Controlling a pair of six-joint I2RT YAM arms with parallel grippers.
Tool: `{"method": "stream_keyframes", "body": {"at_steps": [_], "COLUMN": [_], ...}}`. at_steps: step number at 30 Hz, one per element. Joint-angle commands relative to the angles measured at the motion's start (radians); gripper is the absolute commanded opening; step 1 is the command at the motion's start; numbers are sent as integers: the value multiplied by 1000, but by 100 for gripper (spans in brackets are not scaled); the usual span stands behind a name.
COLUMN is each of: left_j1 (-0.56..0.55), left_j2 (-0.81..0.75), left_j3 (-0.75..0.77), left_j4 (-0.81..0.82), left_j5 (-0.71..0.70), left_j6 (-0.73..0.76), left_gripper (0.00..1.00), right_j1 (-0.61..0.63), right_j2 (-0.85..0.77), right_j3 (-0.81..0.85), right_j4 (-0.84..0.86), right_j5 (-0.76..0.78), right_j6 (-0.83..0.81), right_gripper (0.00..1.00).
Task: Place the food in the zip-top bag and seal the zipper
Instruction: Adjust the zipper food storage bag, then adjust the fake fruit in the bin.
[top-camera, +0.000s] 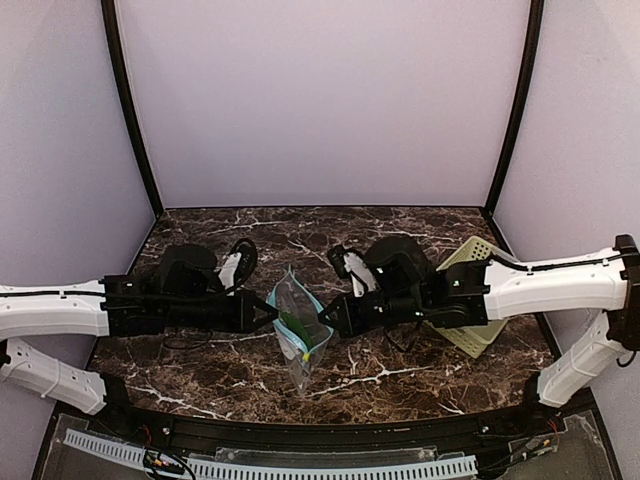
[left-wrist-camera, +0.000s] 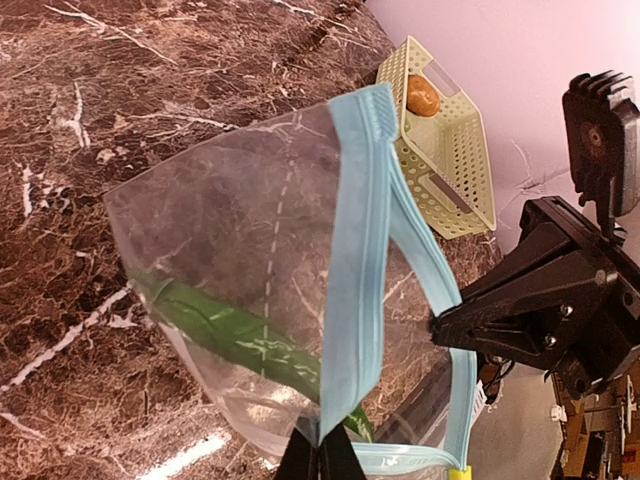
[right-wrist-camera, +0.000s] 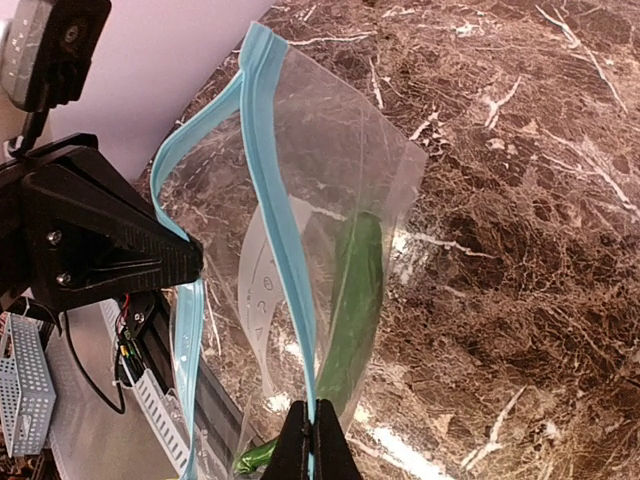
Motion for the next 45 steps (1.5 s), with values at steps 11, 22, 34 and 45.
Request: {"method": "stream_keyframes", "body": {"at_steps": [11, 22, 34, 45], "left_j1": [6, 7, 6, 7], "left_j2": [63, 67, 58, 45], "left_j3": [-1, -50, -65, -84], "left_j4": [75, 146, 152, 164], "left_j5": [71, 84, 83, 83], "left_j6": [5, -33, -49, -65], "left_gripper": [1, 1, 1, 1], "right_j1": [3, -174, -582, -825], "right_j2": [-65, -296, -331, -246], "right_j3": [44, 5, -189, -279], "right_j4": [-150, -420, -410, -264], "right_j5": [159, 270, 47, -67], "right_j6": [1, 19, 27, -28], "right_gripper": [84, 99, 98, 79]}}
